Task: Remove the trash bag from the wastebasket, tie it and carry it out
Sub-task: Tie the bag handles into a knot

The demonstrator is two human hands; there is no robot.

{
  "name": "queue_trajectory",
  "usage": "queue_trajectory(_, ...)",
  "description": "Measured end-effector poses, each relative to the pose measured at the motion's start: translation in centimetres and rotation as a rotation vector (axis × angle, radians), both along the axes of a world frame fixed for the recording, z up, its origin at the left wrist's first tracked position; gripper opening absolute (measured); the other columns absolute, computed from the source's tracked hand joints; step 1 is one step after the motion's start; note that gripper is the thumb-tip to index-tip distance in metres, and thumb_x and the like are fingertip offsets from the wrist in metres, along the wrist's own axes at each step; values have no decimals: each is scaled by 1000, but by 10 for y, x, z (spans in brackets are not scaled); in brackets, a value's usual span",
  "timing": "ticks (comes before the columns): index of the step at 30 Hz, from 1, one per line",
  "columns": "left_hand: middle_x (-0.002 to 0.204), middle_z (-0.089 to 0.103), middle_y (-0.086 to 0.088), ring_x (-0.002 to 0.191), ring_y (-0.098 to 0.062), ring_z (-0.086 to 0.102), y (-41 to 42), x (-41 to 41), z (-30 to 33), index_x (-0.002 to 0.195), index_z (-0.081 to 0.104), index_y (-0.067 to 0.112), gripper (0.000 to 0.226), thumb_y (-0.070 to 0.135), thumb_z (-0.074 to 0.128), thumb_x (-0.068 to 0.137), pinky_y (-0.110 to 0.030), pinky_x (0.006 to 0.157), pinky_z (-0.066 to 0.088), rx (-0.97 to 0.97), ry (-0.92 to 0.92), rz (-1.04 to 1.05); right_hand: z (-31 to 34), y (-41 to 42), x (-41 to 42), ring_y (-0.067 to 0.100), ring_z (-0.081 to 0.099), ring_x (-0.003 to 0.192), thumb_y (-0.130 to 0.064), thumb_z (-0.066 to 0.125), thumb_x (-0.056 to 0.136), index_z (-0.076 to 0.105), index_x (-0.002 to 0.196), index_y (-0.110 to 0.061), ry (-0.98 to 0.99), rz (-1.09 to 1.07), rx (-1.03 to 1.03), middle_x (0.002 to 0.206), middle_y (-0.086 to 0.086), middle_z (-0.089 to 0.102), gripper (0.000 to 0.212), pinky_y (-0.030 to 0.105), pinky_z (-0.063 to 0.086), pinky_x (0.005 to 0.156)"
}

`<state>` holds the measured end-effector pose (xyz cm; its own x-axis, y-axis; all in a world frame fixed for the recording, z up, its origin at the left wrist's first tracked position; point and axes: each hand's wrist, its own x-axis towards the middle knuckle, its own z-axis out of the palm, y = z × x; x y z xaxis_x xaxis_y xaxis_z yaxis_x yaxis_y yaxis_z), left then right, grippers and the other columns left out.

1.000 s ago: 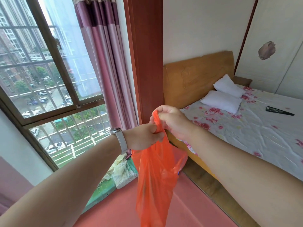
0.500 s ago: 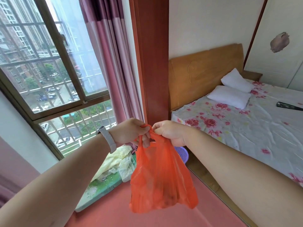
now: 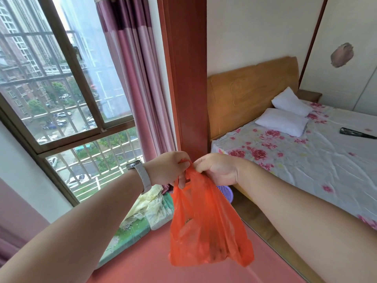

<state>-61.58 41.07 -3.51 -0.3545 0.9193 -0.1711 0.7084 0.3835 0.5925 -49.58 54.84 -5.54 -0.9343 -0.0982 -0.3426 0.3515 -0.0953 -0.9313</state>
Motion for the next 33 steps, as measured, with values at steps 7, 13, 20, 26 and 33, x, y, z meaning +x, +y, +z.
queue_trajectory(7, 65, 73, -16, 66, -28, 73, 7, -2, -10, 79, 58, 7, 28, 21, 43, 98, -29, 52, 56, 89, -393, 100, 5, 3, 15, 35, 43, 96, 3, 35, 87, 58, 96, 3, 43, -85, 113, 96, 19, 54, 25, 50, 38, 93)
queue_trajectory(13, 70, 71, -13, 69, -33, 71, 8, 0, -8, 83, 64, 5, 28, 22, 46, 98, -33, 58, 55, 98, -594, 141, -1, 1, 22, 15, 67, 95, 2, 49, 80, 71, 93, -20, 195, -341, 620, 97, 0, 73, 33, 33, 54, 87)
queue_trajectory(20, 69, 66, -12, 62, -28, 70, 9, 1, -7, 81, 61, 3, 29, 23, 47, 98, -28, 44, 52, 154, -725, 307, -8, -9, 34, 4, 67, 64, -19, 55, 75, 68, 77, -25, 231, -325, 879, 71, -4, 71, 15, 31, 58, 60)
queue_trajectory(26, 64, 69, -10, 74, -30, 73, 9, 1, -9, 72, 64, 6, 34, 22, 48, 98, -30, 47, 54, 203, -783, 325, -29, -30, 28, 4, 57, 69, -23, 53, 90, 67, 89, -30, 206, -277, 836, 79, -4, 67, 15, 25, 45, 67)
queue_trajectory(33, 75, 67, -18, 53, -17, 66, 3, -1, -8, 81, 64, 2, 33, 21, 45, 99, -25, 41, 50, 207, -745, 328, -35, -38, 15, 13, 69, 83, -32, 59, 91, 72, 94, -24, 266, -540, 562, 96, 4, 75, 15, 37, 57, 79)
